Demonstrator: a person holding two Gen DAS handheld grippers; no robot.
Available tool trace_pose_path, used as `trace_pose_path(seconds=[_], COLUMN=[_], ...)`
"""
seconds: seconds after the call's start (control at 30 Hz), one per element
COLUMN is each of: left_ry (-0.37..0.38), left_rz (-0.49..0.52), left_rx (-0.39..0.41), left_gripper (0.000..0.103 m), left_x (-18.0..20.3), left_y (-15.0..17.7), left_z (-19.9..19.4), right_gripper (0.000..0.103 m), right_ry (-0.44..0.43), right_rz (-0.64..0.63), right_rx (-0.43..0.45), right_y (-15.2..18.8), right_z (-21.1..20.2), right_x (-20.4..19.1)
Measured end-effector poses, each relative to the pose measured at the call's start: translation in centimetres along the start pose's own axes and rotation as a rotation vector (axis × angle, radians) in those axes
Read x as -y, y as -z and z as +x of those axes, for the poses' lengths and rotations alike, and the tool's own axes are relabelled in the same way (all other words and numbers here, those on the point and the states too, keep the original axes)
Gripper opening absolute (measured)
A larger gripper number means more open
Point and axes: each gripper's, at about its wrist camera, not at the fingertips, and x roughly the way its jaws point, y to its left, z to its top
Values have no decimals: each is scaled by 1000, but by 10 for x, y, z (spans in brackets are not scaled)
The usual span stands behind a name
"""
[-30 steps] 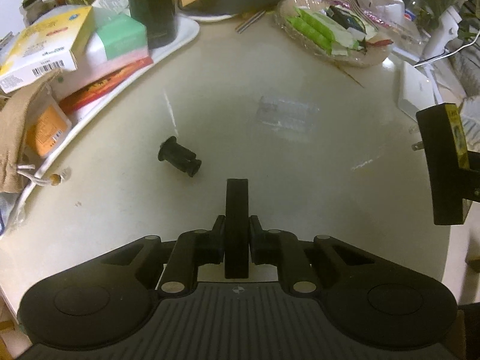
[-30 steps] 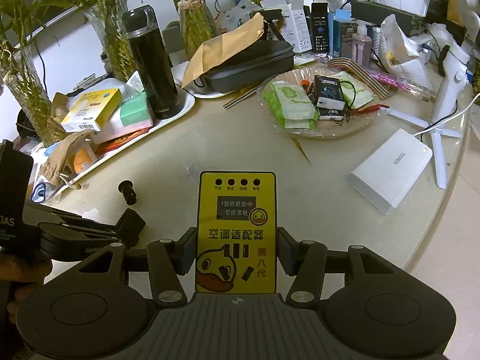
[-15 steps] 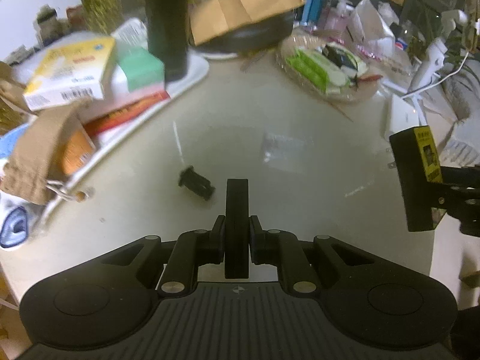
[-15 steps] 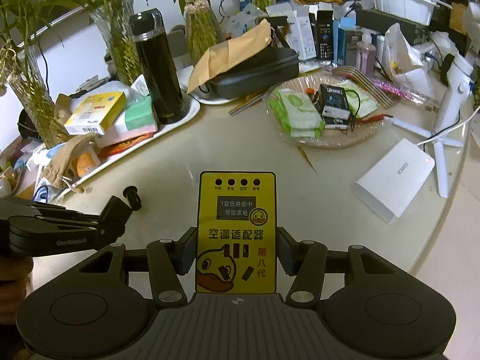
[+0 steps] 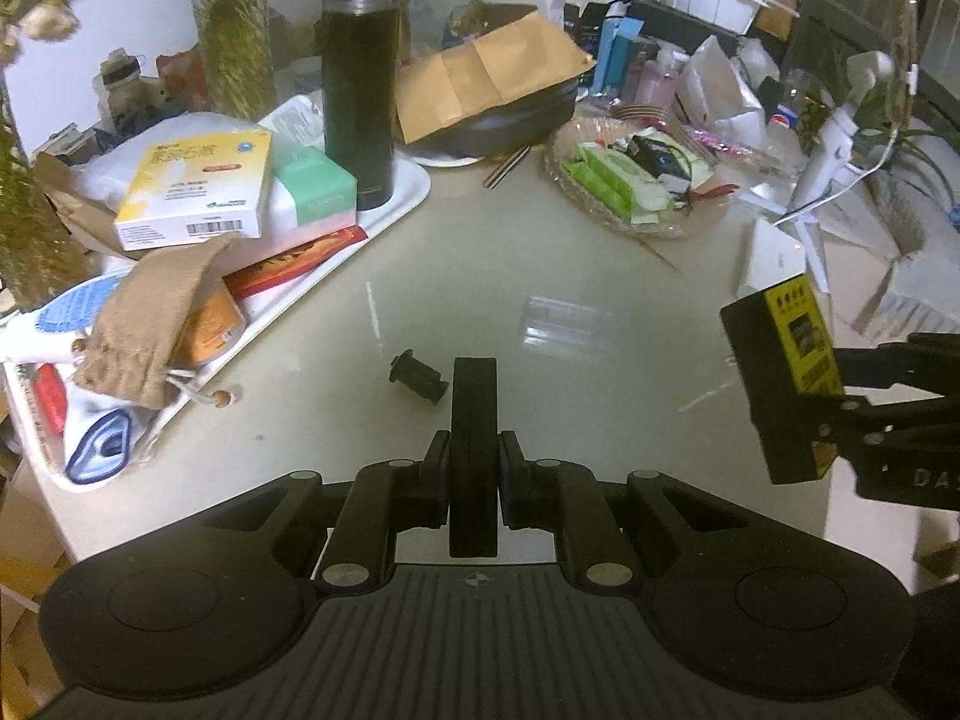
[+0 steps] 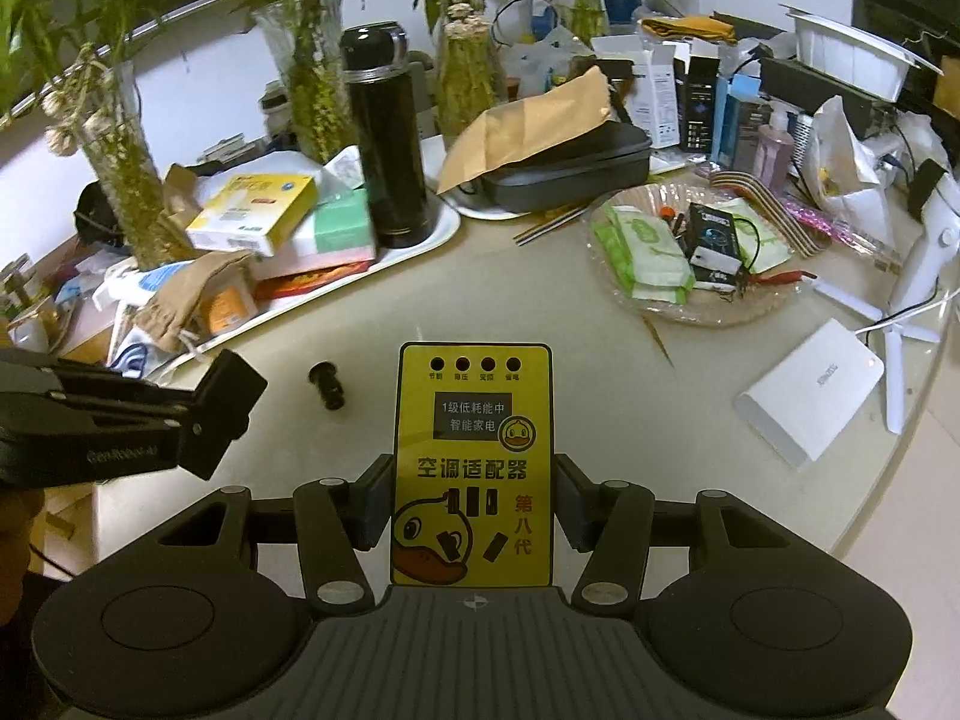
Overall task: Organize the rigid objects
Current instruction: 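Grasp the black rectangular block with the left tool while the right tool holds the yellow box, then carry the yellow box and black block into the cardboard box and open both tools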
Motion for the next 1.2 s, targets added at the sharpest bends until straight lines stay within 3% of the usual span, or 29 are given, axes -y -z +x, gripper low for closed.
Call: trace_pose_path(seconds=[0.6, 1.2], left_ry=[42, 104], left_rz=[41, 41], left_rx=[54, 16], left_gripper=[15, 15], left_x=[20, 45], left_y=[27, 71], left_z=[-69, -105], right_gripper=[57, 57], right_ry=[-39, -70], right_rz=[-20, 5], right_rx=[-17, -56], right_y=[28, 75], right_z=[-51, -92], right_x=[-29, -42])
